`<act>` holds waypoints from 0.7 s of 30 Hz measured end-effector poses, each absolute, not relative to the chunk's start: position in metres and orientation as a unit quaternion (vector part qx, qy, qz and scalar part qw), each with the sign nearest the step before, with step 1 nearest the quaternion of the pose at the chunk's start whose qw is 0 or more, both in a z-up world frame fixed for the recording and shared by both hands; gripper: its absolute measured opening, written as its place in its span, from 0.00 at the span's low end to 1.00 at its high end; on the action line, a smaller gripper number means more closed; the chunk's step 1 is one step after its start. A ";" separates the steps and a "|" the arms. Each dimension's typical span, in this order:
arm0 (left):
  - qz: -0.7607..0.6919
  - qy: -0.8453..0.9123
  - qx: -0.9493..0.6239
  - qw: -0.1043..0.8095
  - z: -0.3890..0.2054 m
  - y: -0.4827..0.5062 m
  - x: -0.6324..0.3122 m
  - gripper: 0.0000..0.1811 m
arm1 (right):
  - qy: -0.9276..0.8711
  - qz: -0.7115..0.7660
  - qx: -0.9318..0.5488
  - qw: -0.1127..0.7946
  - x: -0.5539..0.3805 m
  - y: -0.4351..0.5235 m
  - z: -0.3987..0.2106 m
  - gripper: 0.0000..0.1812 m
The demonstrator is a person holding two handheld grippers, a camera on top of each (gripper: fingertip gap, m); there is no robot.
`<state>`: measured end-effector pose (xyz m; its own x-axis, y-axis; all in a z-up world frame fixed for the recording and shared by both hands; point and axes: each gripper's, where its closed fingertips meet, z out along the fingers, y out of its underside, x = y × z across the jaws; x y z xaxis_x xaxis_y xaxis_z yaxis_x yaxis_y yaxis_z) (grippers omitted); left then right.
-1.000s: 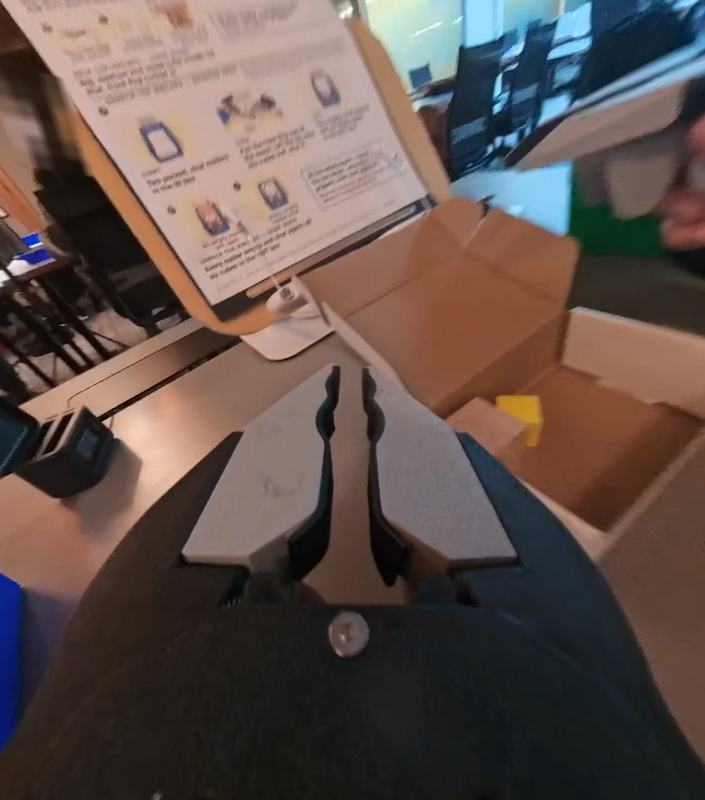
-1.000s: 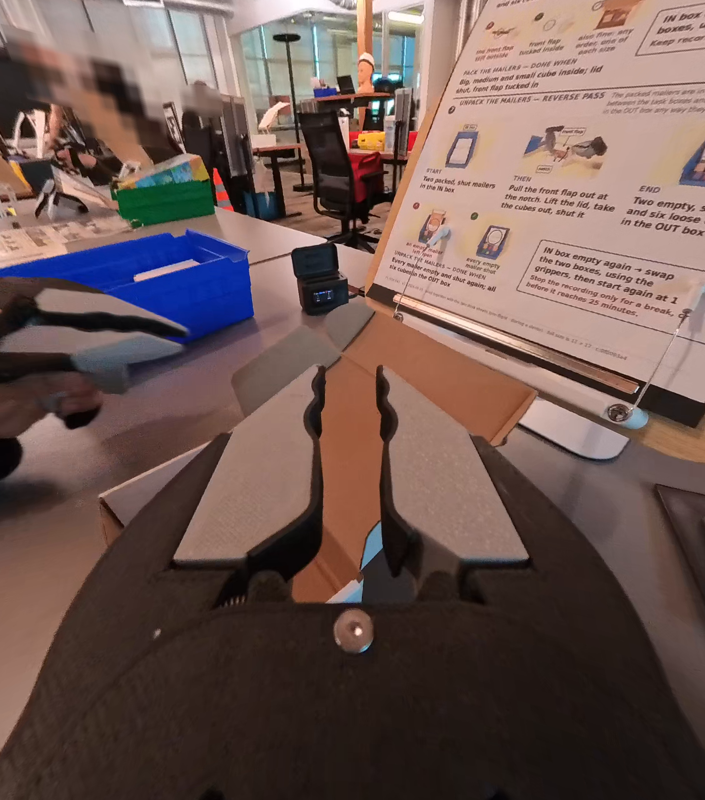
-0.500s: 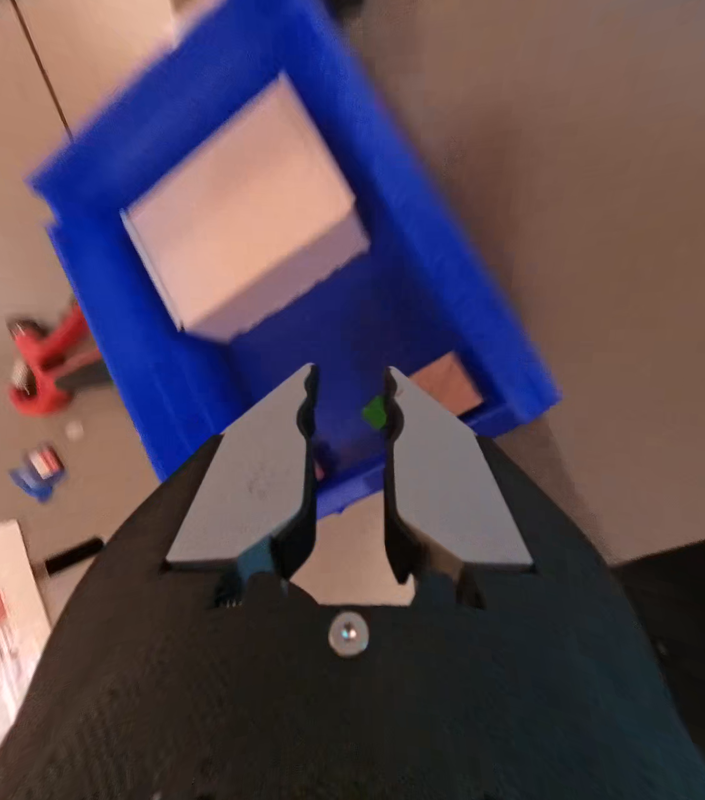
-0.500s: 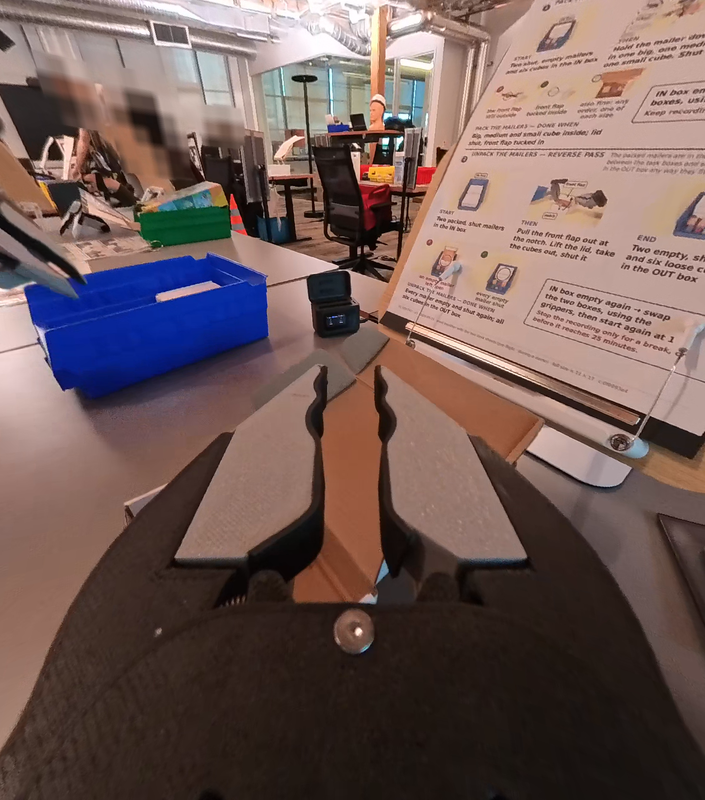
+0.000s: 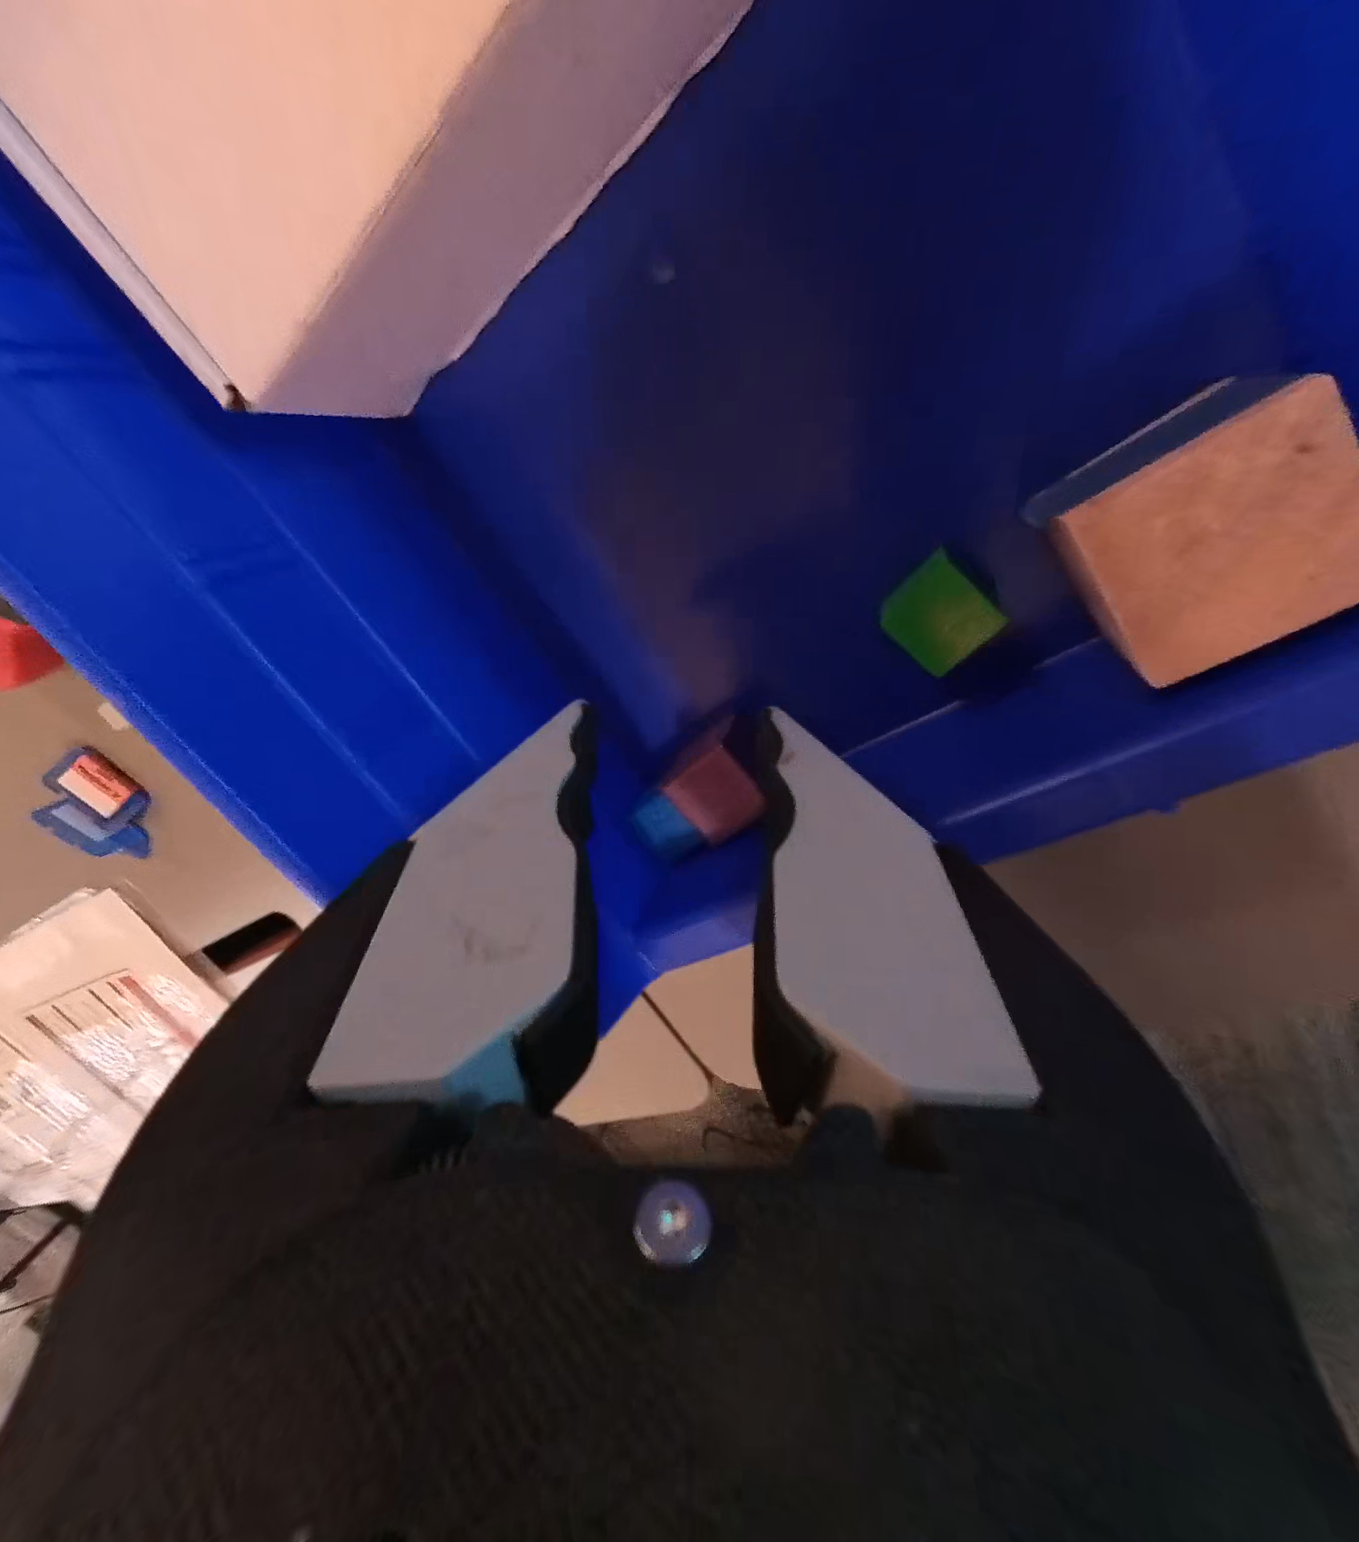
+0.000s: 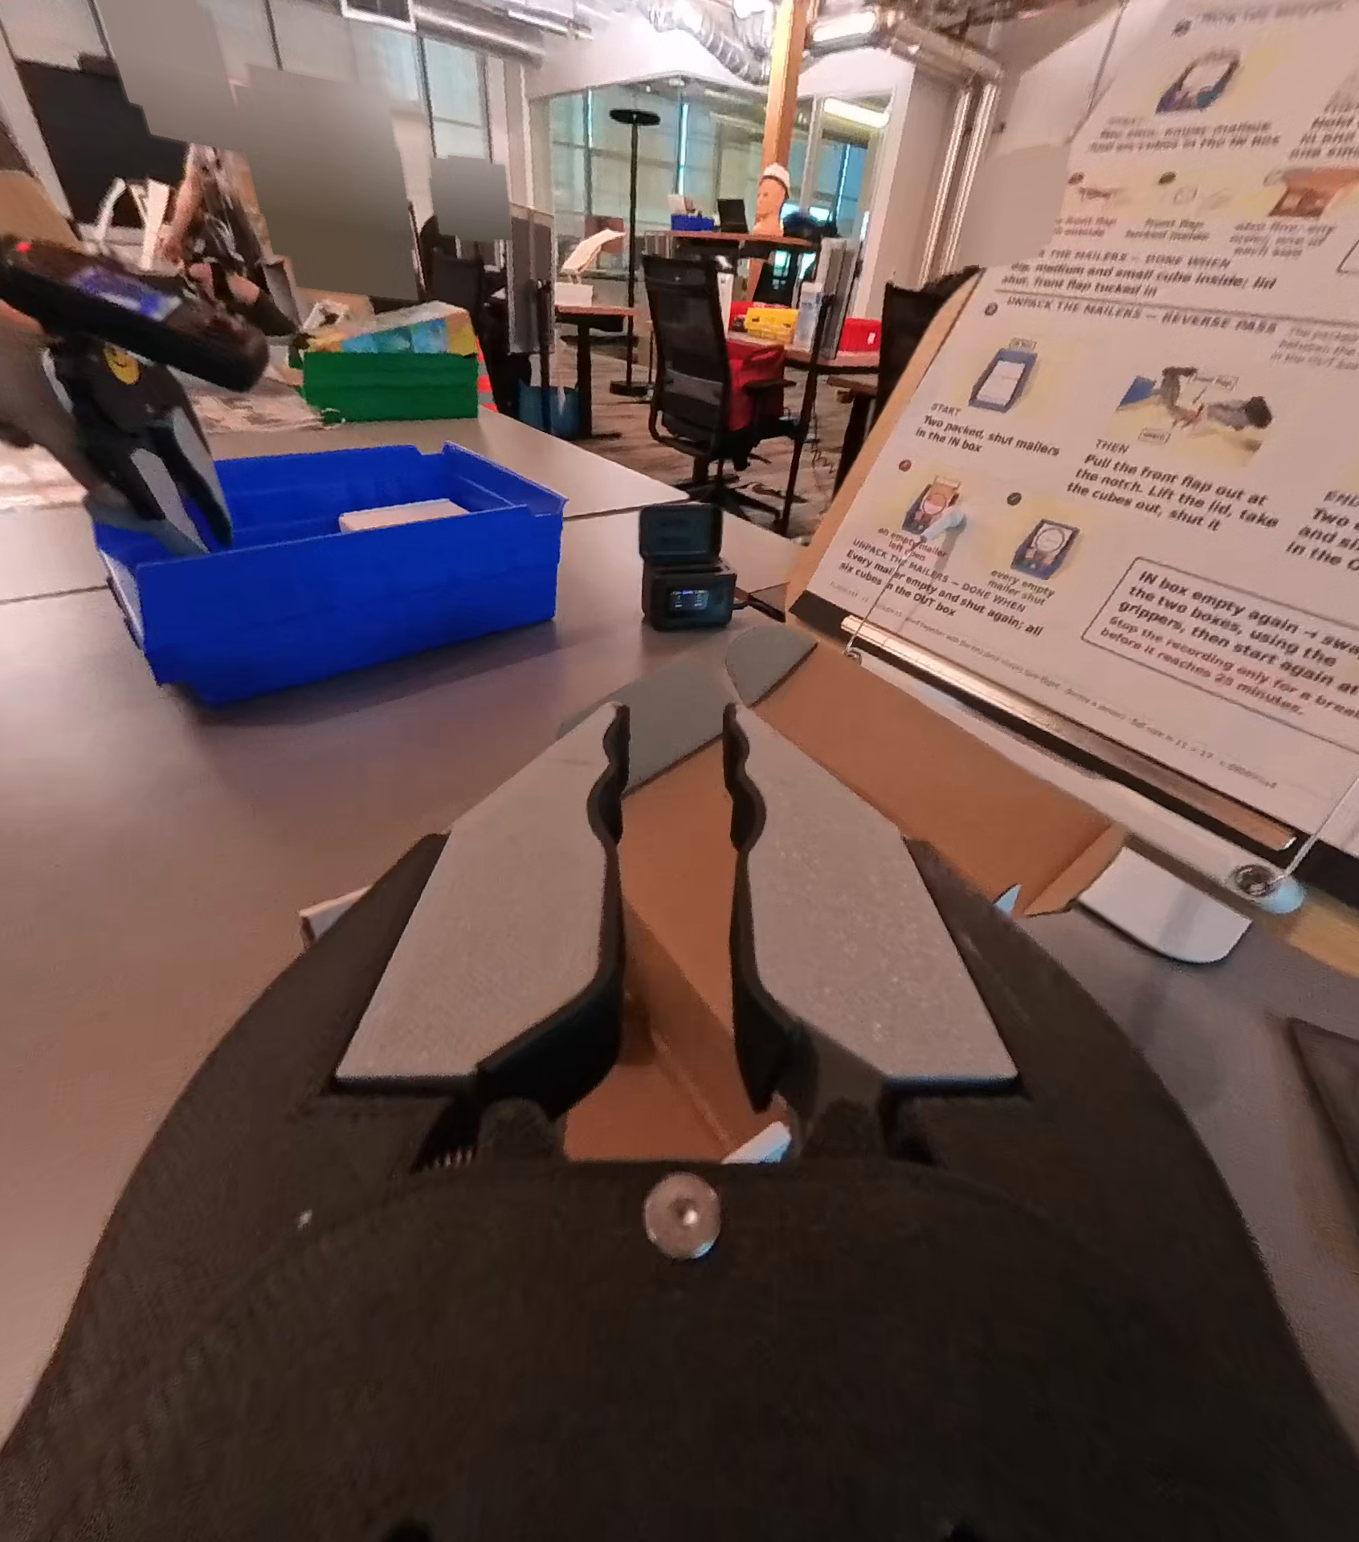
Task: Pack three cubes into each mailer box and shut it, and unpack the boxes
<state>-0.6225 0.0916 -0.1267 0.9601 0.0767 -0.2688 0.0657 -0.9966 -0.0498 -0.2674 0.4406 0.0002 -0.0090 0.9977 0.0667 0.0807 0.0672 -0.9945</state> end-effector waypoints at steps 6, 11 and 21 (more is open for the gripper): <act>0.137 -0.004 -0.989 -0.061 -0.135 0.076 -0.639 0.20 | -0.549 0.423 -0.488 0.530 -0.266 0.445 -0.006 0.10; 0.125 0.023 -0.978 -0.165 -0.127 0.046 -0.635 0.16 | -0.540 0.464 -0.488 0.504 -0.265 0.440 -0.003 0.10; 0.123 0.082 -0.966 -0.213 -0.149 0.055 -0.632 0.01 | -0.553 0.455 -0.485 0.502 -0.267 0.435 -0.011 0.10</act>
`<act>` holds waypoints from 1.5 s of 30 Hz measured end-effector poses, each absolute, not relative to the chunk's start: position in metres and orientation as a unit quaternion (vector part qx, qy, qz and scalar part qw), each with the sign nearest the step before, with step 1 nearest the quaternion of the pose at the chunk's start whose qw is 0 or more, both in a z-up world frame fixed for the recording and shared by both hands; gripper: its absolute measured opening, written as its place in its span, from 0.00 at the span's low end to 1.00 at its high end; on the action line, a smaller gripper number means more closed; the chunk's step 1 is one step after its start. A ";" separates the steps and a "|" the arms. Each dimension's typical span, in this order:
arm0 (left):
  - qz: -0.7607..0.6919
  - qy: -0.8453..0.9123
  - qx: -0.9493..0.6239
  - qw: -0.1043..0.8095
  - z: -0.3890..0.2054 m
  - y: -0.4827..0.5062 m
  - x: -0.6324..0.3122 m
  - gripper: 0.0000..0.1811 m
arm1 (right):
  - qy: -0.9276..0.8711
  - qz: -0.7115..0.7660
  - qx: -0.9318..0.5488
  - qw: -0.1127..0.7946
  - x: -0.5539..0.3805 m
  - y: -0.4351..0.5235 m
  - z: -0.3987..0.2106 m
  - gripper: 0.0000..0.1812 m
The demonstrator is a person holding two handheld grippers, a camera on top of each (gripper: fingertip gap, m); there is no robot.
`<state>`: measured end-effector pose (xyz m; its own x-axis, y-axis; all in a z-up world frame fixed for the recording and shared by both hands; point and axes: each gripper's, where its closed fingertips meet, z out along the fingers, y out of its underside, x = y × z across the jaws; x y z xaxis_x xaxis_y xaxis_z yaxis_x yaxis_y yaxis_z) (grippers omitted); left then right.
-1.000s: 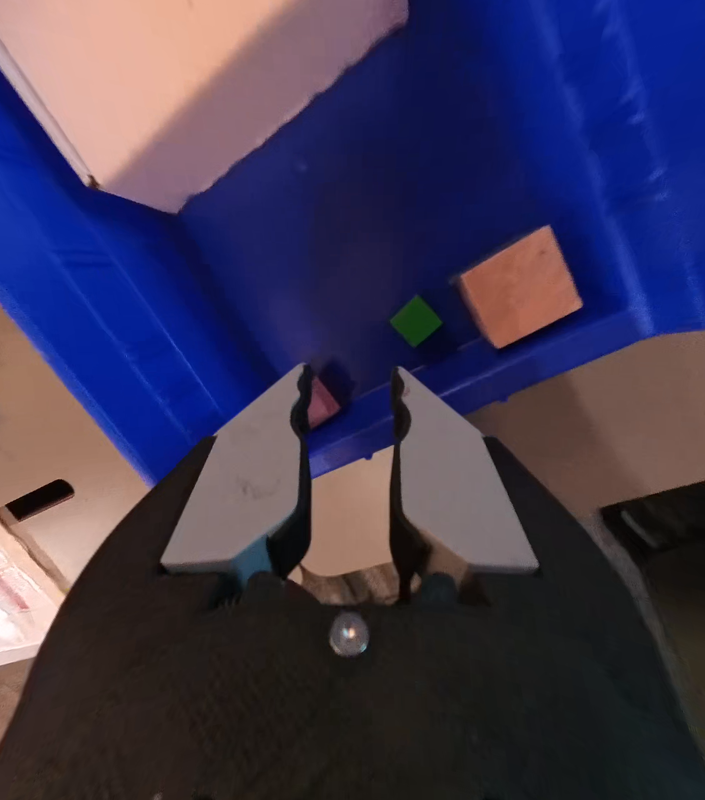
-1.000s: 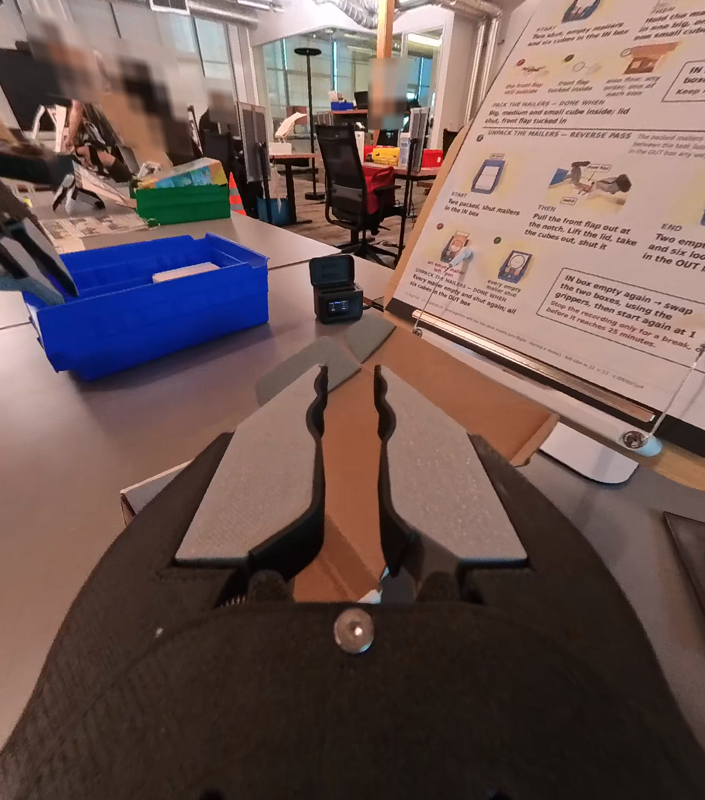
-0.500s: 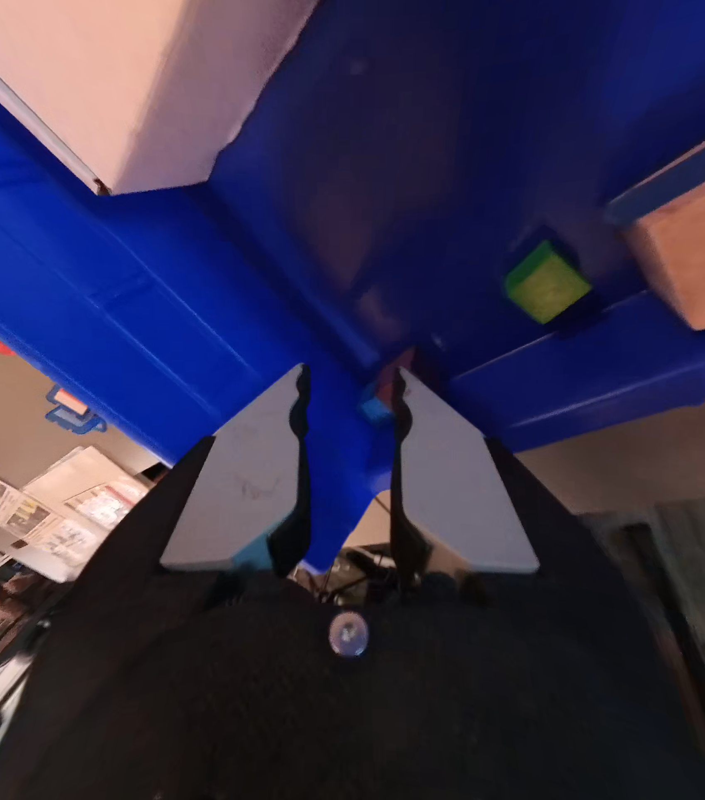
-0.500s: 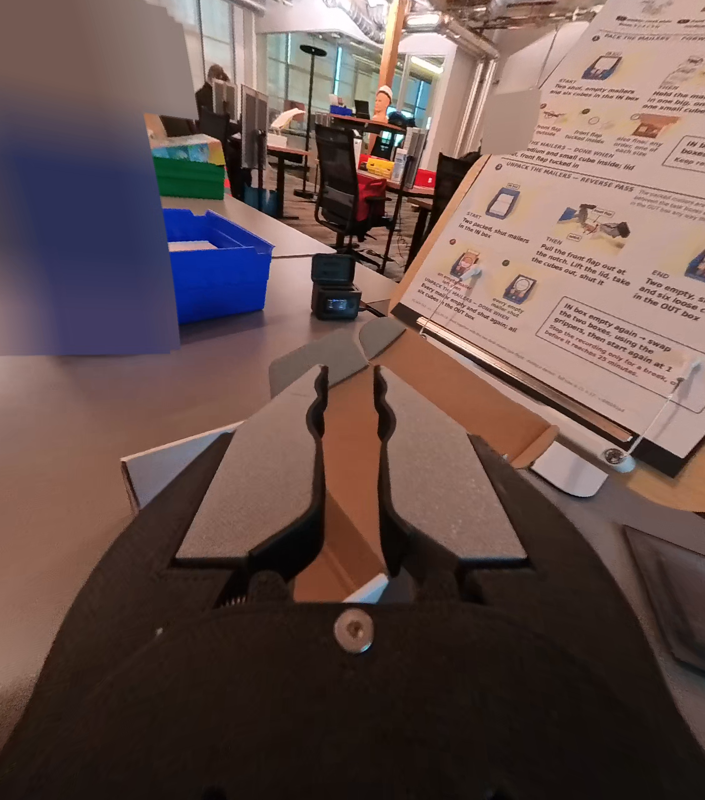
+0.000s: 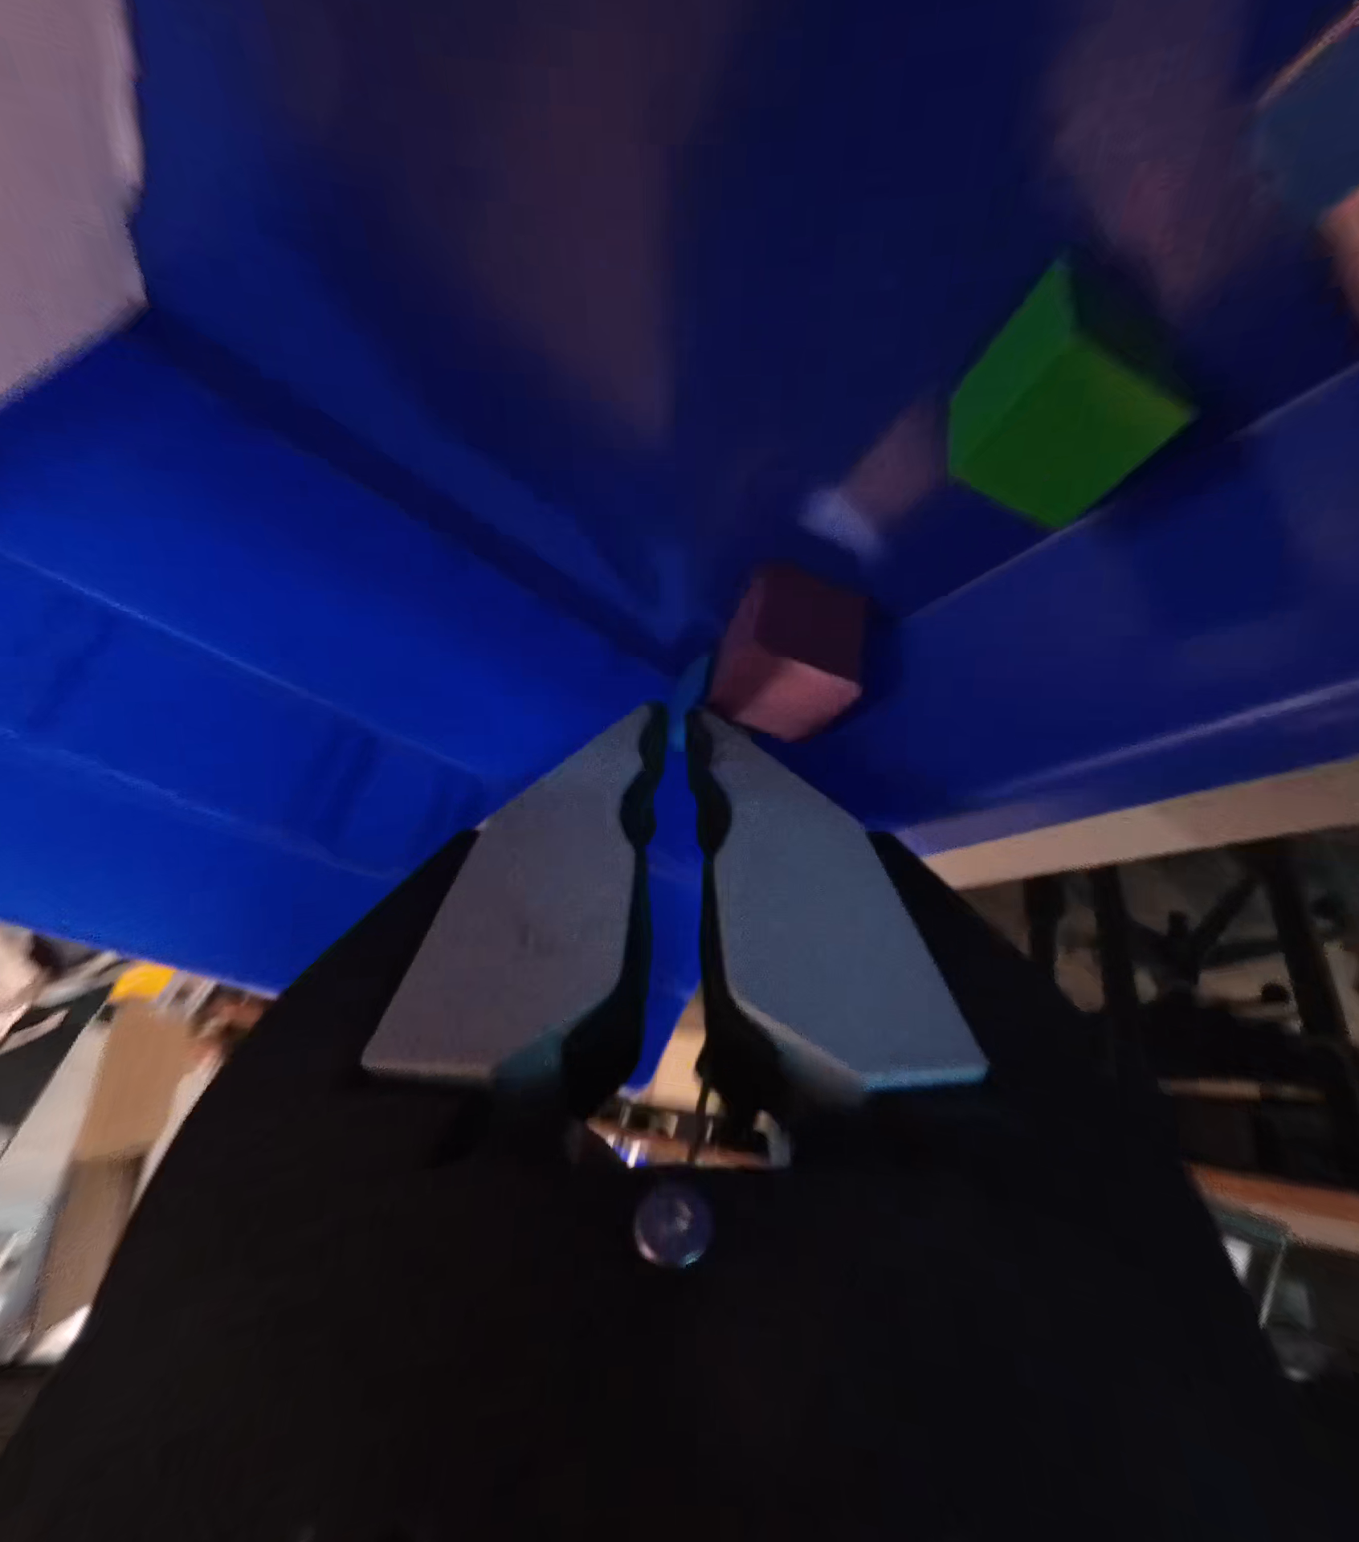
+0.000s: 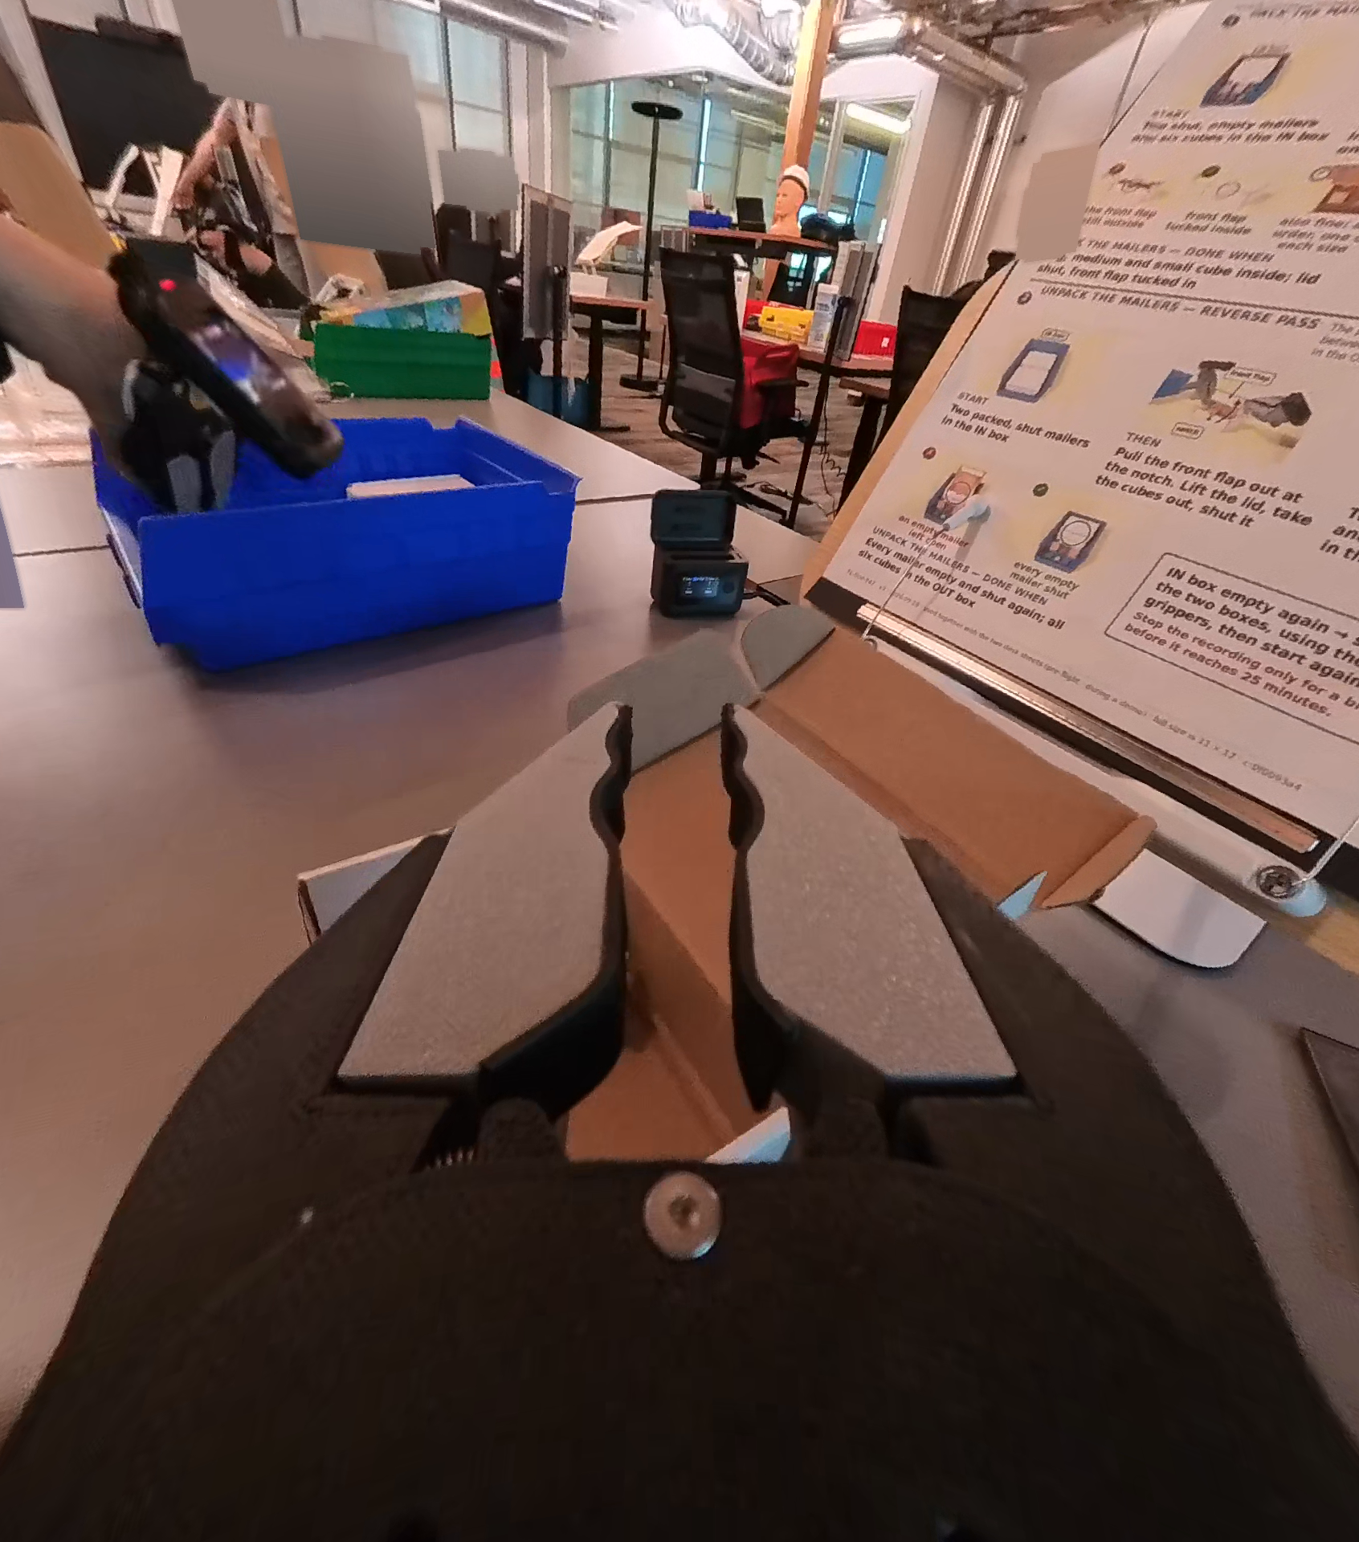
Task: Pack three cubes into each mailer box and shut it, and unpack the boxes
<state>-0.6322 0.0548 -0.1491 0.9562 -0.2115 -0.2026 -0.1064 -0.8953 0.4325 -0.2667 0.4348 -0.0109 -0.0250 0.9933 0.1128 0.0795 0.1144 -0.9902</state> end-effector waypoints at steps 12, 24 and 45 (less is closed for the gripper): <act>-0.047 -0.064 0.996 0.033 -0.143 0.096 -0.605 0.16 | -0.552 0.437 -0.501 0.504 -0.269 0.448 -0.023 0.09; -0.023 -0.133 0.989 0.064 -0.169 0.106 -0.576 0.16 | -0.558 0.431 -0.501 0.502 -0.271 0.447 -0.027 0.09; -0.408 -0.319 0.732 -0.443 0.027 0.285 -0.413 0.11 | -0.525 0.633 -0.411 0.394 -0.251 0.413 0.012 0.08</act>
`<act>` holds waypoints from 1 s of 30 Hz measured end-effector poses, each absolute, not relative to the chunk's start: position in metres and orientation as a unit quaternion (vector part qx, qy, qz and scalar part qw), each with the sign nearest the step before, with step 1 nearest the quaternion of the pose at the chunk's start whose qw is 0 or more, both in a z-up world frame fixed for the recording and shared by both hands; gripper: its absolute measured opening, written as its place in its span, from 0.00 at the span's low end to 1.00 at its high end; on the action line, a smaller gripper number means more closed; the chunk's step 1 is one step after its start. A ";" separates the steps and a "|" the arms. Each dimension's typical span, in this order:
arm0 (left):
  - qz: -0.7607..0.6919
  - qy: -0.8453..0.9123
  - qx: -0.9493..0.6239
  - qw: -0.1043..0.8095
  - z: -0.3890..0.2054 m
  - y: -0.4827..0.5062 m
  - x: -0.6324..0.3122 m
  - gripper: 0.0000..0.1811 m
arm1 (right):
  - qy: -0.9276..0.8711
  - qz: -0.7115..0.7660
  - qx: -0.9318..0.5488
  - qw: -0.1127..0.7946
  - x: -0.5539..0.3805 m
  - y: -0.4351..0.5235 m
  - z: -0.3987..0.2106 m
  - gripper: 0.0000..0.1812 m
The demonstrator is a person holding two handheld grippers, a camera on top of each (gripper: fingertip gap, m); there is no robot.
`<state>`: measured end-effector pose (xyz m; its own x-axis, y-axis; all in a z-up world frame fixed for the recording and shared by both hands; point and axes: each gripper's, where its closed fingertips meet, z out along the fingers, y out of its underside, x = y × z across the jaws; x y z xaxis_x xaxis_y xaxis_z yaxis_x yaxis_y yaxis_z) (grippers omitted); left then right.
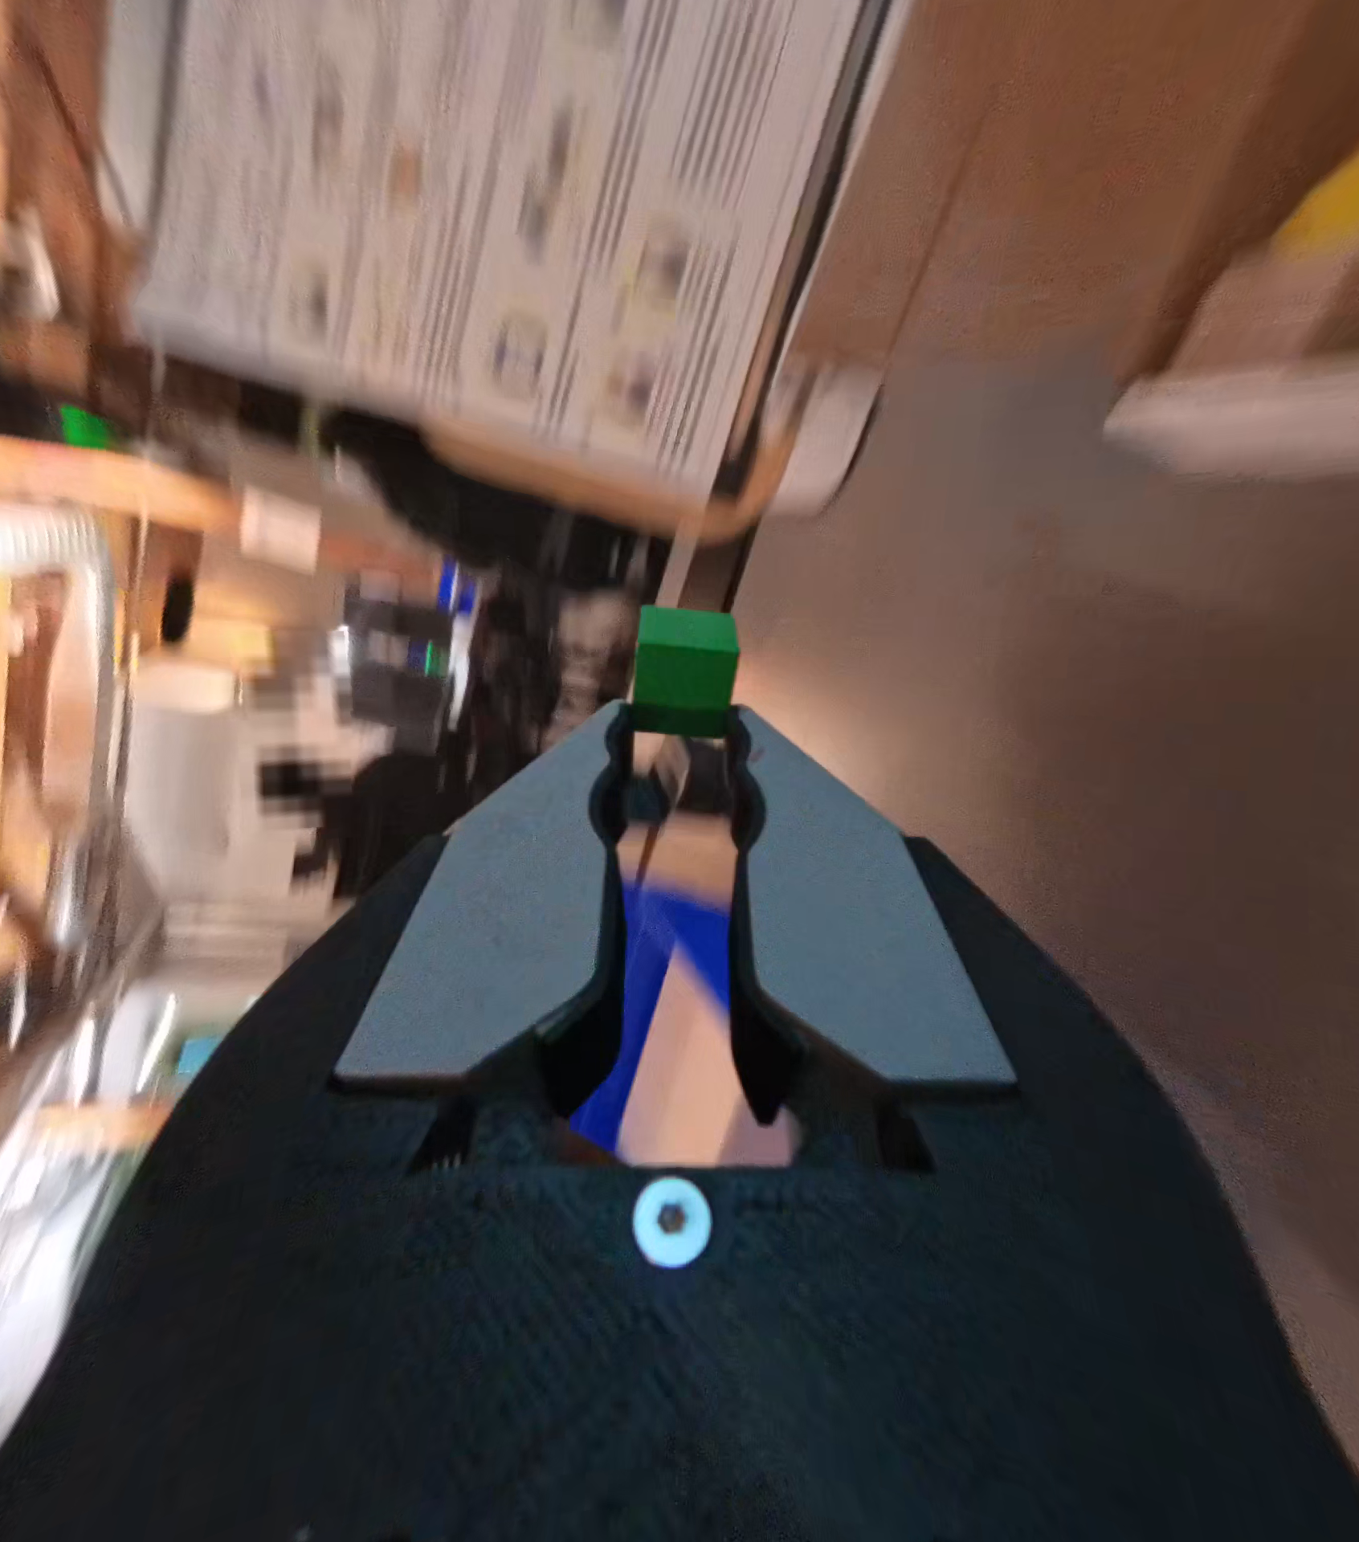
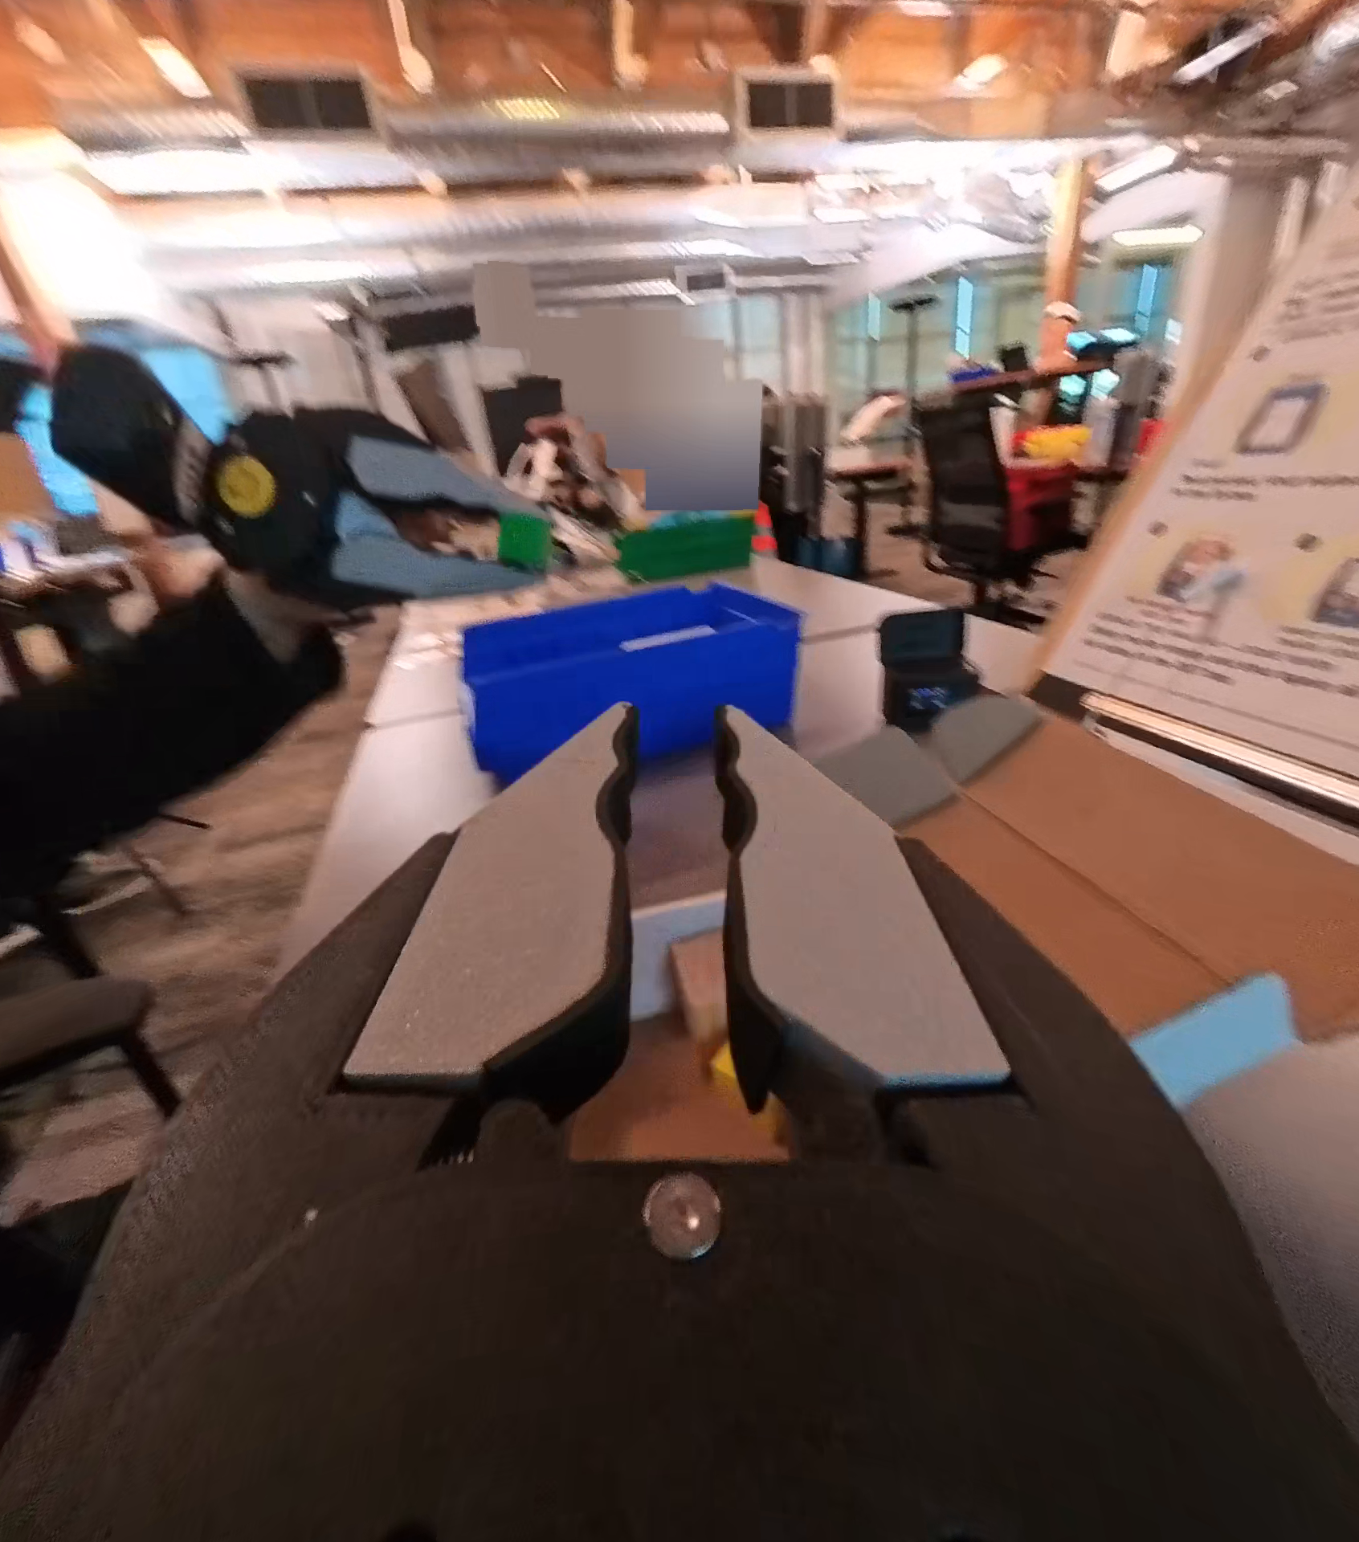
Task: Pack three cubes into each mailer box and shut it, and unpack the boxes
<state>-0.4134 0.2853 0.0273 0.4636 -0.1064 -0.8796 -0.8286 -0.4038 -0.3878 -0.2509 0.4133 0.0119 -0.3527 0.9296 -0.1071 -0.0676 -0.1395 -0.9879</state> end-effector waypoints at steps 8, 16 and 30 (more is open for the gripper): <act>0.167 0.392 -0.654 0.625 0.006 0.397 -0.257 0.11 | -0.525 0.704 -0.371 0.304 -0.241 0.404 0.015 0.12; 0.178 0.377 -0.578 0.701 -0.003 0.416 -0.262 0.11 | -0.526 0.669 -0.432 0.298 -0.254 0.418 -0.005 0.10; 0.181 0.404 -0.541 0.714 -0.009 0.400 -0.250 0.11 | -0.501 0.761 -0.391 0.133 -0.250 0.381 -0.001 0.10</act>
